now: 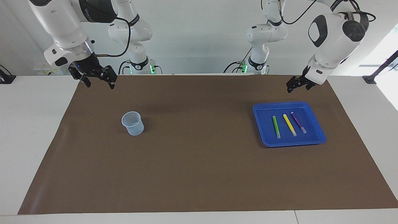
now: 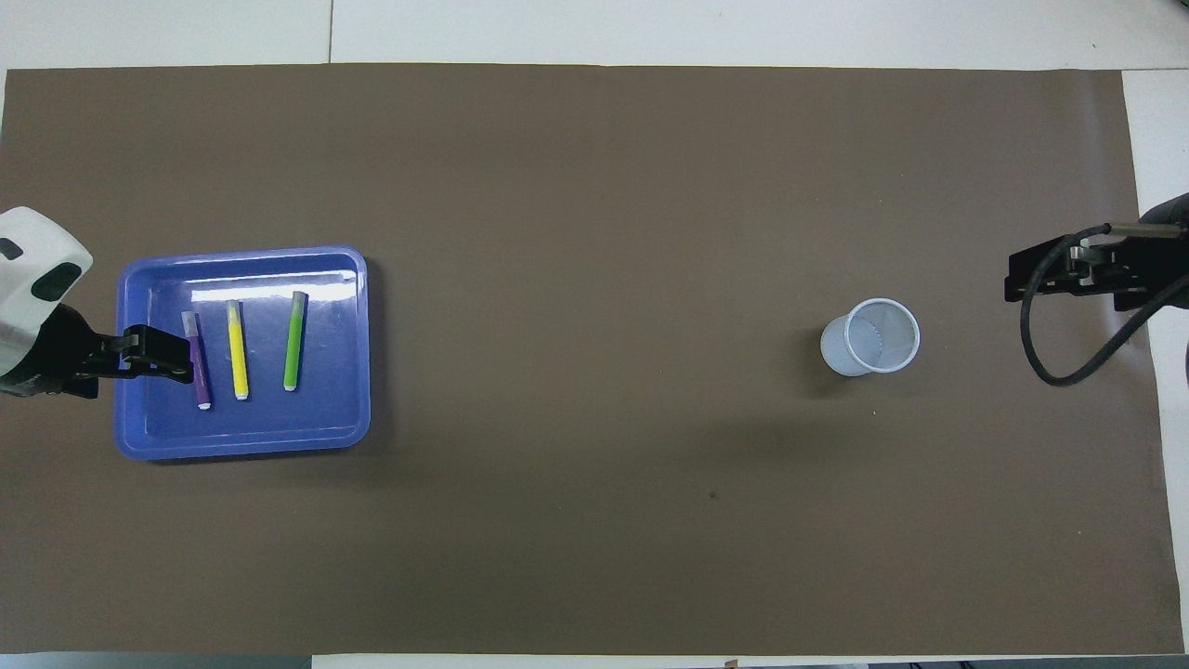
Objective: Right arm passes pens to left for tray arrangement
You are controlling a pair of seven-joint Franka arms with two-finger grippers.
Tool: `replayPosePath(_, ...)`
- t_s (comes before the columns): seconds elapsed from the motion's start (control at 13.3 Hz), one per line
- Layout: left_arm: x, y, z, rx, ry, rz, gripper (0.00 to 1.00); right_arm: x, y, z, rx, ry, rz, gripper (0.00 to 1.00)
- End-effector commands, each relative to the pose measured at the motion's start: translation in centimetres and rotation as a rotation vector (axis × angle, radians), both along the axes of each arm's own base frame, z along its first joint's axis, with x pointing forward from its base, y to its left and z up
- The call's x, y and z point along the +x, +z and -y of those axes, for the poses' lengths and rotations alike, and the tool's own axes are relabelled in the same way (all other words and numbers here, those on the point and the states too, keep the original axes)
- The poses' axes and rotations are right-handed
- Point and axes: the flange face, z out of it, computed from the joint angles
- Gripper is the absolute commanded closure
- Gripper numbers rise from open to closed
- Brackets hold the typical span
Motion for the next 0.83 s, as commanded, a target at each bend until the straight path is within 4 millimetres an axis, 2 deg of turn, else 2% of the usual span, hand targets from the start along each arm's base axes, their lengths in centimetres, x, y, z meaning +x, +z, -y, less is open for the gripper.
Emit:
replayPosePath(0.0,1.1,0.7,1.6,-0.015,0.018,0.039,0.00,-0.5,0.2,0.2,0.022,0.005,-0.006,0.00)
replayPosePath(0.08,1.9,1.3,1.5,-0.016,0.019,0.053,0.00,-0.5,0.2,0.2,0.022,0.007,-0.006,0.00)
replayPosePath(0.3,2.9,5.9,1.6,-0.010,0.009,0.020,0.00,-0.5,0.2,0.2,0.022,0.005,-0.006,0.00)
replayPosePath(0.38,2.6,6.8,1.5,-0.002,0.005,0.010,0.00,-0.5,0.2,0.2,0.022,0.005,-0.006,0.00)
replayPosePath(0.53,0.7,9.2,2.5,-0.004,-0.025,0.028,0.00,-0.5,0.2,0.2,0.022,0.005,-0.006,0.00)
replayPosePath(0.6,-0.1,9.1,3.2,-0.006,-0.040,0.027,0.00,-0.5,0.2,0.2,0.022,0.005,-0.006,0.00)
replayPosePath(0.75,-0.3,8.4,3.2,-0.005,-0.040,0.028,0.00,-0.5,0.2,0.2,0.022,0.005,-0.006,0.00)
